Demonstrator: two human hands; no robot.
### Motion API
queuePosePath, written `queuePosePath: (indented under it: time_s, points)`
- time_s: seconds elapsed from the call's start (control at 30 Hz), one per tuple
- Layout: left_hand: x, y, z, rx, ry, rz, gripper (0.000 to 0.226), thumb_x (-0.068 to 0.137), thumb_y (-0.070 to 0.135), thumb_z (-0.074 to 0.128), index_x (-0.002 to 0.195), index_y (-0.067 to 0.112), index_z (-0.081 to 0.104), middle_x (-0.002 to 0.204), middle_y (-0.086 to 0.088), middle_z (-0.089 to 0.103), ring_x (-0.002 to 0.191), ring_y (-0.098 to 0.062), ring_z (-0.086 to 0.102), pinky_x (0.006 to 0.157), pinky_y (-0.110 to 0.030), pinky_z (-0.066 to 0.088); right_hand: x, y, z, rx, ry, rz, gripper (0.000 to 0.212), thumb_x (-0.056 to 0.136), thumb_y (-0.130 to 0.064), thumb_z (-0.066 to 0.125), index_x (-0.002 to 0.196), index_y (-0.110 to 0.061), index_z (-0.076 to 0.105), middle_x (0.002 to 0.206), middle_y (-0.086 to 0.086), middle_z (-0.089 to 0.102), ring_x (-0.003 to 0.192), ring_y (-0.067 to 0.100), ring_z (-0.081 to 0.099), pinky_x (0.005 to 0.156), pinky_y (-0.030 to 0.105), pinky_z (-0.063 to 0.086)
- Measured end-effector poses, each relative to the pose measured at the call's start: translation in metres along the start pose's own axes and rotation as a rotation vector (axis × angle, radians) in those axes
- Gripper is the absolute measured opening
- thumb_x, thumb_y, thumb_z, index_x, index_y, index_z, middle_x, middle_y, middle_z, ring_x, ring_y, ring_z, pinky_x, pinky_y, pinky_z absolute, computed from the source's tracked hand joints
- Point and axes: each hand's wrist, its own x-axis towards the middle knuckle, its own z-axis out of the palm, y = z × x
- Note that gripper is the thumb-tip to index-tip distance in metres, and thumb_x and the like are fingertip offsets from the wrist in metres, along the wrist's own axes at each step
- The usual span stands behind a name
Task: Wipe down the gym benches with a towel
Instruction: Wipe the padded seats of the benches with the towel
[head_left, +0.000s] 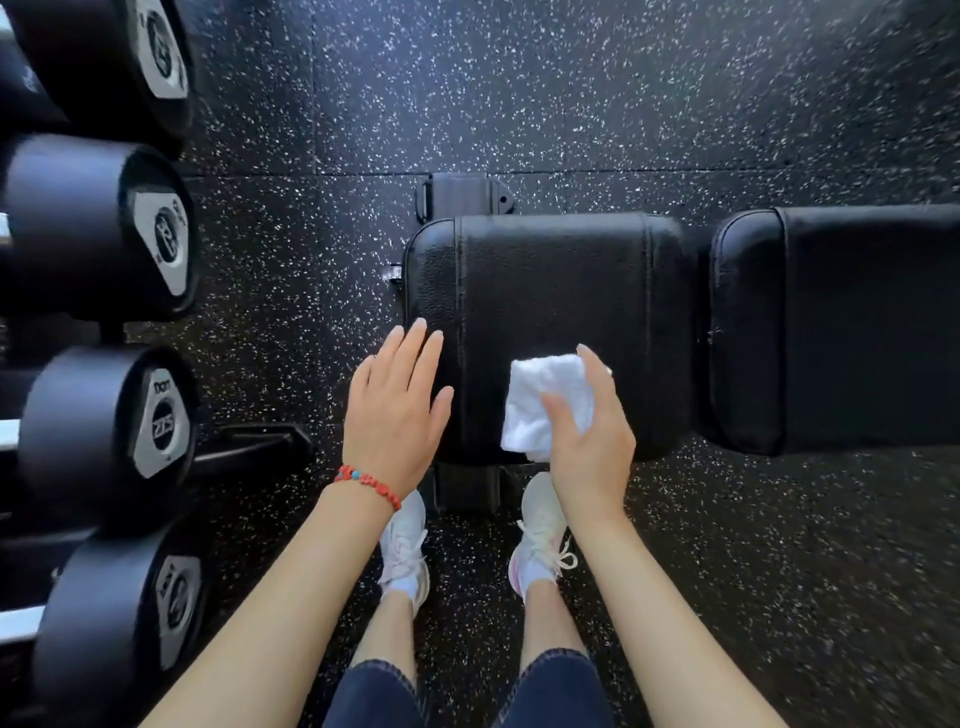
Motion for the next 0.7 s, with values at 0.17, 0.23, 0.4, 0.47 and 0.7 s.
queuePosePath:
  time_s: [0.17, 0.23, 0.4, 0.47, 0.7]
  points:
    - [0.002, -0.007, 0.03, -0.001, -0.006, -0.009, 0.049, 0.093, 0.026, 0.038, 0.137, 0.005, 0.042, 0.145, -0.014, 0.04, 0.132, -0.029, 0.035, 0.098, -0.05, 0.041, -0.004, 0.007, 0.018, -0.248, 0.117, -0.023, 0.061, 0.087, -0.047, 0.054, 0.14, -0.029, 0.031, 0.109, -0.013, 0.041, 0.092, -0.008, 0.038, 0.075, 0.02, 0.031]
    - [-0.001, -0.009, 0.035, -0.005, -0.01, -0.012, 0.049, 0.094, 0.026, 0.037, 0.139, 0.006, 0.039, 0.148, -0.013, 0.036, 0.135, -0.027, 0.03, 0.1, -0.051, 0.038, 0.003, 0.008, 0.027, -0.403, 0.199, -0.095, 0.06, 0.086, -0.051, 0.05, 0.136, -0.021, 0.037, 0.106, 0.003, 0.053, 0.087, 0.017, 0.056, 0.063, 0.028, 0.04]
    - [0.0, -0.013, 0.038, -0.026, 0.001, 0.01, 0.05, 0.094, 0.027, 0.036, 0.14, 0.006, 0.037, 0.149, -0.014, 0.034, 0.137, -0.026, 0.027, 0.102, -0.052, 0.035, 0.058, -0.014, 0.051, -0.485, 0.327, -0.278, 0.055, 0.087, -0.046, 0.047, 0.126, -0.008, 0.048, 0.095, 0.018, 0.058, 0.072, 0.03, 0.061, 0.049, 0.034, 0.049]
    - [-0.001, -0.014, 0.038, -0.04, 0.013, 0.016, 0.05, 0.094, 0.026, 0.037, 0.139, 0.006, 0.038, 0.148, -0.014, 0.034, 0.136, -0.026, 0.027, 0.103, -0.052, 0.035, 0.083, -0.027, 0.06, -0.504, 0.408, -0.326, 0.053, 0.086, -0.043, 0.05, 0.122, -0.004, 0.053, 0.094, 0.02, 0.06, 0.071, 0.031, 0.062, 0.048, 0.034, 0.05]
    - [0.0, -0.02, 0.036, -0.069, 0.025, 0.07, 0.049, 0.094, 0.026, 0.04, 0.139, 0.006, 0.04, 0.148, -0.014, 0.035, 0.136, -0.026, 0.029, 0.102, -0.051, 0.035, 0.022, 0.009, 0.061, -0.515, 0.373, -0.303, 0.047, 0.088, -0.047, 0.049, 0.122, -0.016, 0.039, 0.083, 0.014, 0.053, 0.062, 0.025, 0.055, 0.047, 0.03, 0.045]
